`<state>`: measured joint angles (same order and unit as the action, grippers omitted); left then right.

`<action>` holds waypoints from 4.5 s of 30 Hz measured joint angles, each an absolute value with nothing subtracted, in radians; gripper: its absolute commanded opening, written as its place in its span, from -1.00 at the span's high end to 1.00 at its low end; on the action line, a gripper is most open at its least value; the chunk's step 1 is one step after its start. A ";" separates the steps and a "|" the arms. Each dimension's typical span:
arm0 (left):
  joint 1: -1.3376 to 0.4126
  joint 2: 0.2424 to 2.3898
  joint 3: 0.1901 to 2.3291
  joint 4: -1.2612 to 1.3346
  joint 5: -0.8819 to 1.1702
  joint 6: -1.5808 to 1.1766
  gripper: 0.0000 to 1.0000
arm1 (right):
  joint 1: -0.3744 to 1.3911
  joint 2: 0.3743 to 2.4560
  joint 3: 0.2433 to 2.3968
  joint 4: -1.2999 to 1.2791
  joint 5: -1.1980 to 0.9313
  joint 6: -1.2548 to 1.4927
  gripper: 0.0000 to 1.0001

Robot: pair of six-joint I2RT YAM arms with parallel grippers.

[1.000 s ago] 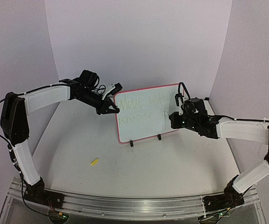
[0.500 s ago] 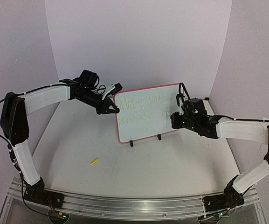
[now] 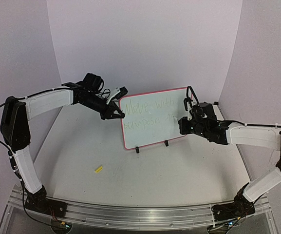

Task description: Write a sentence on the whiteboard

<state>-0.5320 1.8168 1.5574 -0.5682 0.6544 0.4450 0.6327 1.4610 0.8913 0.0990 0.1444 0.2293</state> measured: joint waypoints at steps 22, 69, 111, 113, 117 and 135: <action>-0.534 1.816 1.557 -0.567 0.651 0.446 1.00 | 0.633 1.378 0.867 0.105 0.122 0.226 1.00; -0.534 1.815 1.557 -0.569 0.650 0.443 1.00 | 0.633 1.466 0.897 0.079 0.197 0.233 1.00; -0.535 1.815 1.557 -0.568 0.651 0.445 1.00 | 0.633 1.462 0.896 0.051 0.252 0.233 1.00; -0.535 1.815 1.557 -0.568 0.651 0.445 1.00 | 0.633 1.462 0.896 0.051 0.257 0.231 1.00; -0.535 1.815 1.557 -0.568 0.651 0.445 1.00 | 0.633 1.462 0.899 0.050 0.272 0.218 1.00; -0.535 1.815 1.557 -0.568 0.650 0.445 1.00 | 0.633 1.444 0.925 0.038 0.293 0.190 1.00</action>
